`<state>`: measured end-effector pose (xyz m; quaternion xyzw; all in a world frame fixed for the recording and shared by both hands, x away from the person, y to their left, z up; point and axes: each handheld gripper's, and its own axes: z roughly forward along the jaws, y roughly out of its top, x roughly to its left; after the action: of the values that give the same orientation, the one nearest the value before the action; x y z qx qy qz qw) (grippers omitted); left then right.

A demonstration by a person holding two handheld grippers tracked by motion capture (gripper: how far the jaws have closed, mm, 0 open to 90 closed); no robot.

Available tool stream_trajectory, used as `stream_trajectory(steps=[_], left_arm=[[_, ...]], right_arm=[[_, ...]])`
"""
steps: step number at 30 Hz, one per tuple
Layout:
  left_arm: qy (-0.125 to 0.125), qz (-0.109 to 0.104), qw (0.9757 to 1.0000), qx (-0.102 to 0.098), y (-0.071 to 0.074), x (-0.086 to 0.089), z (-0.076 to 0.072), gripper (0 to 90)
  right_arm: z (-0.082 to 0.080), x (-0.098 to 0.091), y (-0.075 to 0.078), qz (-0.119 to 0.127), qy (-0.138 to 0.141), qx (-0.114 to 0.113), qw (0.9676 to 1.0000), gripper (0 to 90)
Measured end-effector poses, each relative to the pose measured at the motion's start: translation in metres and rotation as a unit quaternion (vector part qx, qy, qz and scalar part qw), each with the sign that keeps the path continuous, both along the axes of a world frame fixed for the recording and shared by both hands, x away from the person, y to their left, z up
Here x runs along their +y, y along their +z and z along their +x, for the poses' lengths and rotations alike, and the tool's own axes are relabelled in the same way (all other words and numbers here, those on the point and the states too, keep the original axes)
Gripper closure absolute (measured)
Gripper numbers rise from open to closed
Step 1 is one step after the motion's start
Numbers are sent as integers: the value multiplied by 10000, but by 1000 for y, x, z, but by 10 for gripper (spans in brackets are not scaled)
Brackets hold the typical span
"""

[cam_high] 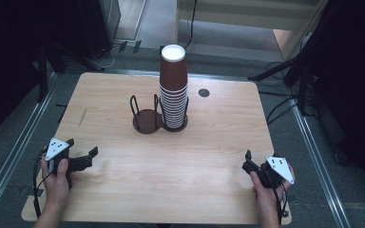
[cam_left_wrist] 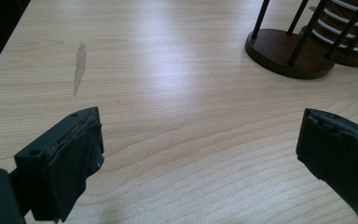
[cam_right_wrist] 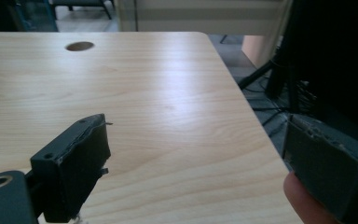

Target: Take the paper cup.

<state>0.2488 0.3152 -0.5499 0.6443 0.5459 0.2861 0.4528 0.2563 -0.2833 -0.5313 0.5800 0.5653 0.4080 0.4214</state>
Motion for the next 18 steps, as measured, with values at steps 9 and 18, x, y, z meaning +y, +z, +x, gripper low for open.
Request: stream_trajectory(steps=[9, 18], left_arm=[[21, 10, 10000, 4, 0, 0, 0, 12], [5, -7, 10000, 1, 0, 0, 0, 12]], right_arm=[[3, 16, 15, 69, 105, -151, 9998, 76], [8, 34, 31, 79, 207, -372, 9991, 84]])
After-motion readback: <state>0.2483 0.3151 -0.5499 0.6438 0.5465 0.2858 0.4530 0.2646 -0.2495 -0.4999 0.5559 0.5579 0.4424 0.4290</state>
